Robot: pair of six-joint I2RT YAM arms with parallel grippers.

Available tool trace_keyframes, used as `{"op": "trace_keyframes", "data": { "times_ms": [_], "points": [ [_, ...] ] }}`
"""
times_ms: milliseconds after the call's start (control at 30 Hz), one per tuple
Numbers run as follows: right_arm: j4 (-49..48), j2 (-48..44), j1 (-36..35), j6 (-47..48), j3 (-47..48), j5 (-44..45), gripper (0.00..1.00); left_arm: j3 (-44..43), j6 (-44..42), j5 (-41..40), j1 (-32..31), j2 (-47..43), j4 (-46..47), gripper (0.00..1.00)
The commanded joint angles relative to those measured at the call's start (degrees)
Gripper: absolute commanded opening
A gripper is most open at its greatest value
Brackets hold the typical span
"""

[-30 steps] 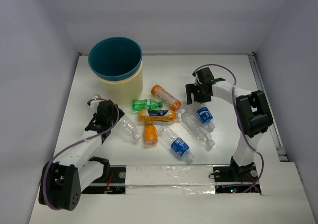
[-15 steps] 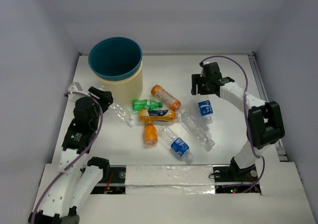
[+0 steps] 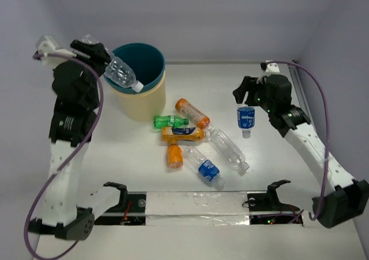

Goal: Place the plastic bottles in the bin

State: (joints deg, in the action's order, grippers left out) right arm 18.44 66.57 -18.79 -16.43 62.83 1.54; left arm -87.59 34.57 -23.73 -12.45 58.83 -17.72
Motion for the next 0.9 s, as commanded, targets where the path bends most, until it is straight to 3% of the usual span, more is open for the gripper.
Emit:
{"op": "trace_keyframes", "data": {
  "times_ms": [0, 233, 500, 600, 633, 667, 733, 867],
  "points": [
    [-5.0, -5.5, -0.7, -2.4, -1.7, -5.1, 0.66, -2.5, -6.3, -7.0, -0.4, 9.6, 4.7, 0.25],
    [-9.7, -11.5, -4.0, -7.6, 0.0, -13.6, 0.67, -4.7, -11.7, -12.5, -0.4, 18.2, 13.2, 0.27],
    [-15.4, -7.5, -9.9, -11.0, 8.2, -16.8, 0.67, -3.4, -14.9, -14.9, -0.4, 20.8, 17.4, 0.34],
    [-19.6, -3.7, -12.9, -12.3, 12.7, -16.4, 0.67, -3.5, -15.3, -13.9, -0.4, 20.2, 17.8, 0.59],
    [-21.1, -2.5, -13.6, -13.2, 14.0, -16.1, 0.68, -3.5, -14.9, -13.3, -0.4, 19.8, 17.1, 0.72],
    [-22.4, 0.6, -14.9, -13.7, 15.3, -15.6, 0.68, -2.9, -14.2, -12.2, -0.4, 19.2, 14.8, 0.77],
    [-25.0, 4.3, -16.1, -15.1, 20.6, -15.6, 0.68, -1.2, -10.4, -10.9, -0.4, 16.2, 13.2, 0.82],
    [-28.8, 13.6, -17.9, -16.7, 30.8, -14.5, 0.68, 13.9, -2.2, -2.8, -0.4, 5.3, 14.4, 0.82]
  ]
}}
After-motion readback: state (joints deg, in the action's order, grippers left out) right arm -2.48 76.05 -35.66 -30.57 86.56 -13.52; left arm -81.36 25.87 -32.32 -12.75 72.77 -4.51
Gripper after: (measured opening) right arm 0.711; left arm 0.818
